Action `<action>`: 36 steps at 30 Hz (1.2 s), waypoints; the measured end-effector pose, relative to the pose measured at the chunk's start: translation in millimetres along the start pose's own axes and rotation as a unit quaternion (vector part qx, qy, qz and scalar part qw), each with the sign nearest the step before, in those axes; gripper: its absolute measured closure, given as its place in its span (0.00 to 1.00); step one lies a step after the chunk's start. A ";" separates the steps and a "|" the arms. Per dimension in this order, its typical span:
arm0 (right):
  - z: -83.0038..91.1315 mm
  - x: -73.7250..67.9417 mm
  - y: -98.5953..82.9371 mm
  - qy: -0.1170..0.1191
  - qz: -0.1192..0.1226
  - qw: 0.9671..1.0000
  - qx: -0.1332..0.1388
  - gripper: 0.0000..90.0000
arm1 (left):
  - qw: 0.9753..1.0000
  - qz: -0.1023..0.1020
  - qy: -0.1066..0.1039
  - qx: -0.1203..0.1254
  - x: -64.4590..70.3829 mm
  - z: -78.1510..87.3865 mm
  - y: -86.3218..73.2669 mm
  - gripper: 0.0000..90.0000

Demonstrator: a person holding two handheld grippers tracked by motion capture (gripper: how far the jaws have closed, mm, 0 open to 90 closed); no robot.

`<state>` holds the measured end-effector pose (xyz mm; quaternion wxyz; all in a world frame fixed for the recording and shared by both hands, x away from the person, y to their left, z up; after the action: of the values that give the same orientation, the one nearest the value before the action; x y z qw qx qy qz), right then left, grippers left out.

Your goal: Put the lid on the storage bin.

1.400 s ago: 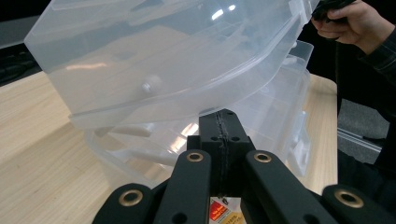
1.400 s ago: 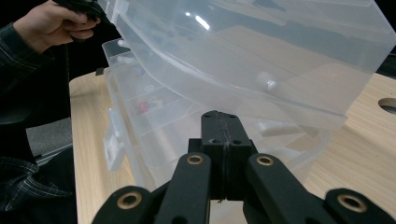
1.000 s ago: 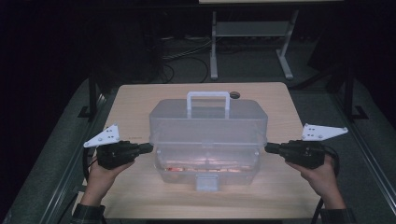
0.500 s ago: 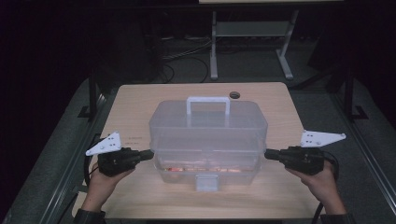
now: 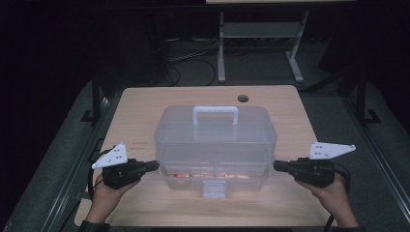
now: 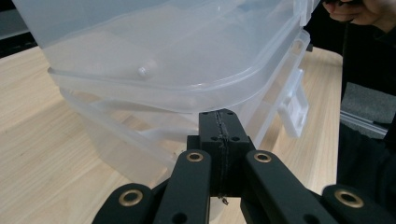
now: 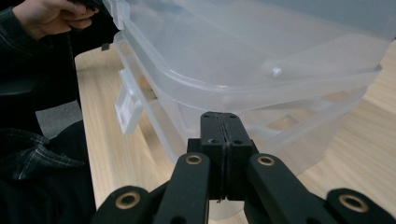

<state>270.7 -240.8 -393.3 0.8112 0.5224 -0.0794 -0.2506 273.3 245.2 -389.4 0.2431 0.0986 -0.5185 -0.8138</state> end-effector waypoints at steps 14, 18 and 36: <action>-8.3 -3.9 -14.1 0.000 -0.002 1.000 -0.028 1.00 | 1.000 0.004 0.006 -0.029 6.3 -3.6 -14.0 1.00; -9.2 -4.8 -15.9 -0.001 -0.001 0.999 -0.036 1.00 | 0.999 0.005 0.007 -0.034 6.8 -3.6 -16.3 1.00; -7.1 -4.6 -26.3 -0.012 0.000 0.998 -0.054 1.00 | 0.999 0.016 0.017 -0.044 4.8 2.7 -25.7 1.00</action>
<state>261.0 -241.5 -419.2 0.8371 0.4751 -0.0756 -0.2605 260.6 253.8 -410.6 0.2688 0.0934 -0.4793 -0.8302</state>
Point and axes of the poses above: each handheld gripper's, and its own axes: z roughly backward along the jaws, y roughly out of its top, x roughly to its right, the point moved 3 cm from there along -z, roughly forward along the jaws, and after that the axes turned 2 degrees about z, right-handed, at the moved point
